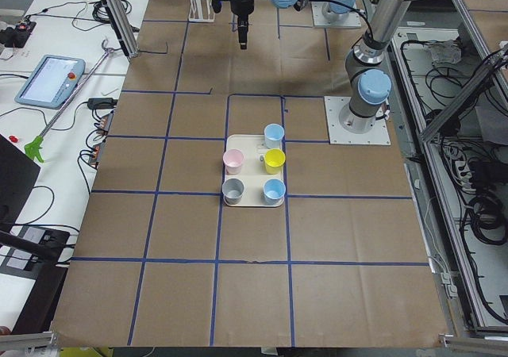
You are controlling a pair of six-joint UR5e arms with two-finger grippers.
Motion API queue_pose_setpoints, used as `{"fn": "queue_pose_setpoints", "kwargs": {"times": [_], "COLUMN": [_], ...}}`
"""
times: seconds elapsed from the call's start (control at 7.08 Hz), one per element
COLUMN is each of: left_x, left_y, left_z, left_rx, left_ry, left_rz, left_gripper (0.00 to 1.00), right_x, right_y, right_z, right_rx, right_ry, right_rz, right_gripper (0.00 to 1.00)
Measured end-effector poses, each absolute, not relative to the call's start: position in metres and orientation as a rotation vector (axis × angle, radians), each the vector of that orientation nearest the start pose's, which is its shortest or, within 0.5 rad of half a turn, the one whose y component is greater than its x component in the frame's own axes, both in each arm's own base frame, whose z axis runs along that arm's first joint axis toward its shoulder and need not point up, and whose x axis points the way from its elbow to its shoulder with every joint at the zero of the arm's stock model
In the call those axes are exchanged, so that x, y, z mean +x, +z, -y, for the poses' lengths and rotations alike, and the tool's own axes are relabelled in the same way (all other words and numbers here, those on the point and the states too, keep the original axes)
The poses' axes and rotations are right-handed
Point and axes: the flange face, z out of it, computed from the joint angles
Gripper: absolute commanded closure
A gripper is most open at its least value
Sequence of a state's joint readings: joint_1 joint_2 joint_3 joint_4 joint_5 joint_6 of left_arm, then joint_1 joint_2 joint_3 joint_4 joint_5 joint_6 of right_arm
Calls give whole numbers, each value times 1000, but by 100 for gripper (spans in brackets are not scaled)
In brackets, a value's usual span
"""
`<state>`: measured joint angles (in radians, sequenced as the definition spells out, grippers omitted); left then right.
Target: Transfer IKEA cup to right arm and place on rack
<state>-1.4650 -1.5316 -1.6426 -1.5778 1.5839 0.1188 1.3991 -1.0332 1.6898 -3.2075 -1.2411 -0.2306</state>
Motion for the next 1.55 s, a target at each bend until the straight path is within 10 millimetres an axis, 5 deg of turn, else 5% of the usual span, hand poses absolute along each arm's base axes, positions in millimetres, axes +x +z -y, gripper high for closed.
{"fn": "queue_pose_setpoints", "kwargs": {"times": [0.28,0.42,0.57,0.71,0.99,1.27,1.55], "left_x": [-25,7,37,59,76,77,74], "left_y": [450,441,430,419,397,354,309], "left_z": [452,431,414,402,396,394,387], "left_rx": [47,39,-5,-49,-83,-88,-89], "left_ry": [114,128,150,175,182,128,87], "left_rz": [-3147,-3155,-3166,-3176,-3182,-3166,-3153], "left_gripper": [0,1,1,1,1,1,1], "right_x": [43,42,42,43,44,45,47], "right_y": [305,297,292,289,291,299,327], "right_z": [674,670,666,663,663,664,658], "right_rx": [-315,-315,-312,-311,-317,-324,-333], "right_ry": [-1443,-1422,-1405,-1396,-1403,-1423,-1482], "right_rz": [-2683,-2695,-2703,-2705,-2693,-2678,-2650], "right_gripper": [74,53,13,1,1,1,1]}}
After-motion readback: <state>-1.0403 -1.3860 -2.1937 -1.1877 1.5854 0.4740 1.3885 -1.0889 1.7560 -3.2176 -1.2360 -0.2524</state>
